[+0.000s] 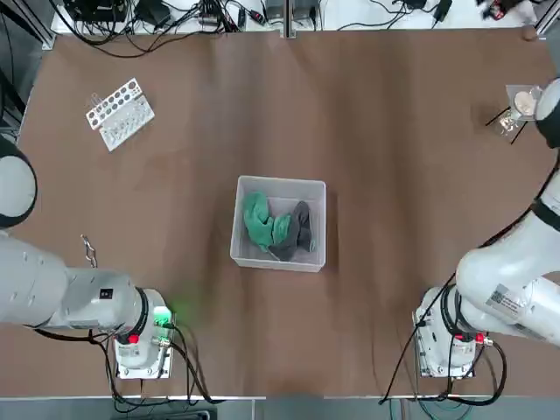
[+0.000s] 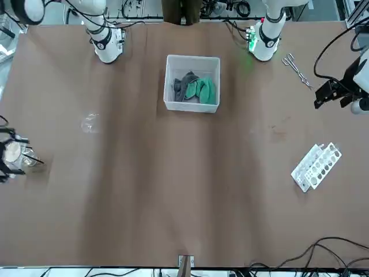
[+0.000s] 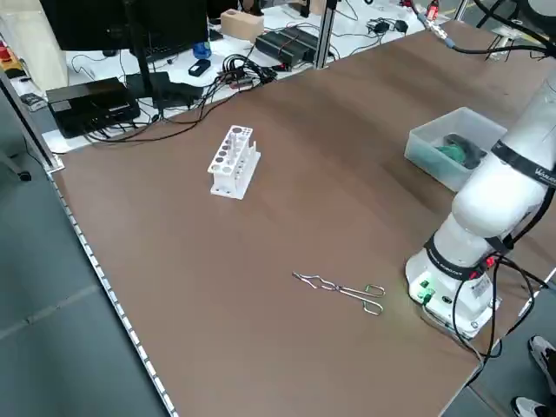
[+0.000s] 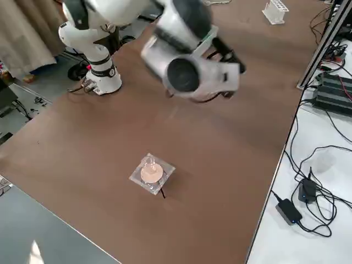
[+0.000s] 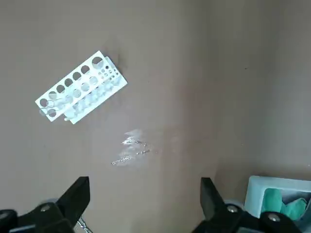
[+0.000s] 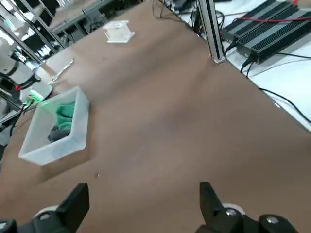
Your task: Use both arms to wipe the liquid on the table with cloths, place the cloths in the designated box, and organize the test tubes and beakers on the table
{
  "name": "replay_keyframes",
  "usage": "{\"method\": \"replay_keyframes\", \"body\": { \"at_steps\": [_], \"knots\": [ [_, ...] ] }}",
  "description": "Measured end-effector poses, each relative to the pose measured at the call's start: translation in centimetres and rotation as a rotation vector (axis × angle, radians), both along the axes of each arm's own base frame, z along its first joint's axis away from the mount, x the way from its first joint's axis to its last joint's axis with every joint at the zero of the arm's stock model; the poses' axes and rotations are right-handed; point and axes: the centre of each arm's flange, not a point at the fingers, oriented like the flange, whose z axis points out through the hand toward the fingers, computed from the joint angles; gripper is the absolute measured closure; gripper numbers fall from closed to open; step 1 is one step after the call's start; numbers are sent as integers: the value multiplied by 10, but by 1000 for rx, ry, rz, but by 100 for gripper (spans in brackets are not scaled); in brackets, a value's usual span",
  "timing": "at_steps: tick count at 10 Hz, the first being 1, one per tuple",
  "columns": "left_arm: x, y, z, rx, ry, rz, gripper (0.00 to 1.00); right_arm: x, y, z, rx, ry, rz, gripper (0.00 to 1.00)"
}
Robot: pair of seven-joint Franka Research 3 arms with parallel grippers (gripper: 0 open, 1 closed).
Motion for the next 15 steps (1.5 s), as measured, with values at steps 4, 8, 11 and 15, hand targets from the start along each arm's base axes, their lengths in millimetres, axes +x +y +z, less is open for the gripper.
{"method": "replay_keyframes", "body": {
  "at_steps": [4,8,11,15],
  "knots": [
    [3,4,-5,0,10,8,0,29,125,1,-137,78,-31,0],
    [3,3,-5,0,10,6,0,30,198,24,-286,113,-101,0],
    [3,3,-5,0,8,6,0,16,207,53,-451,101,-212,0],
    [3,2,-3,0,5,3,0,-25,178,64,-663,154,-419,0]
  ]
}}
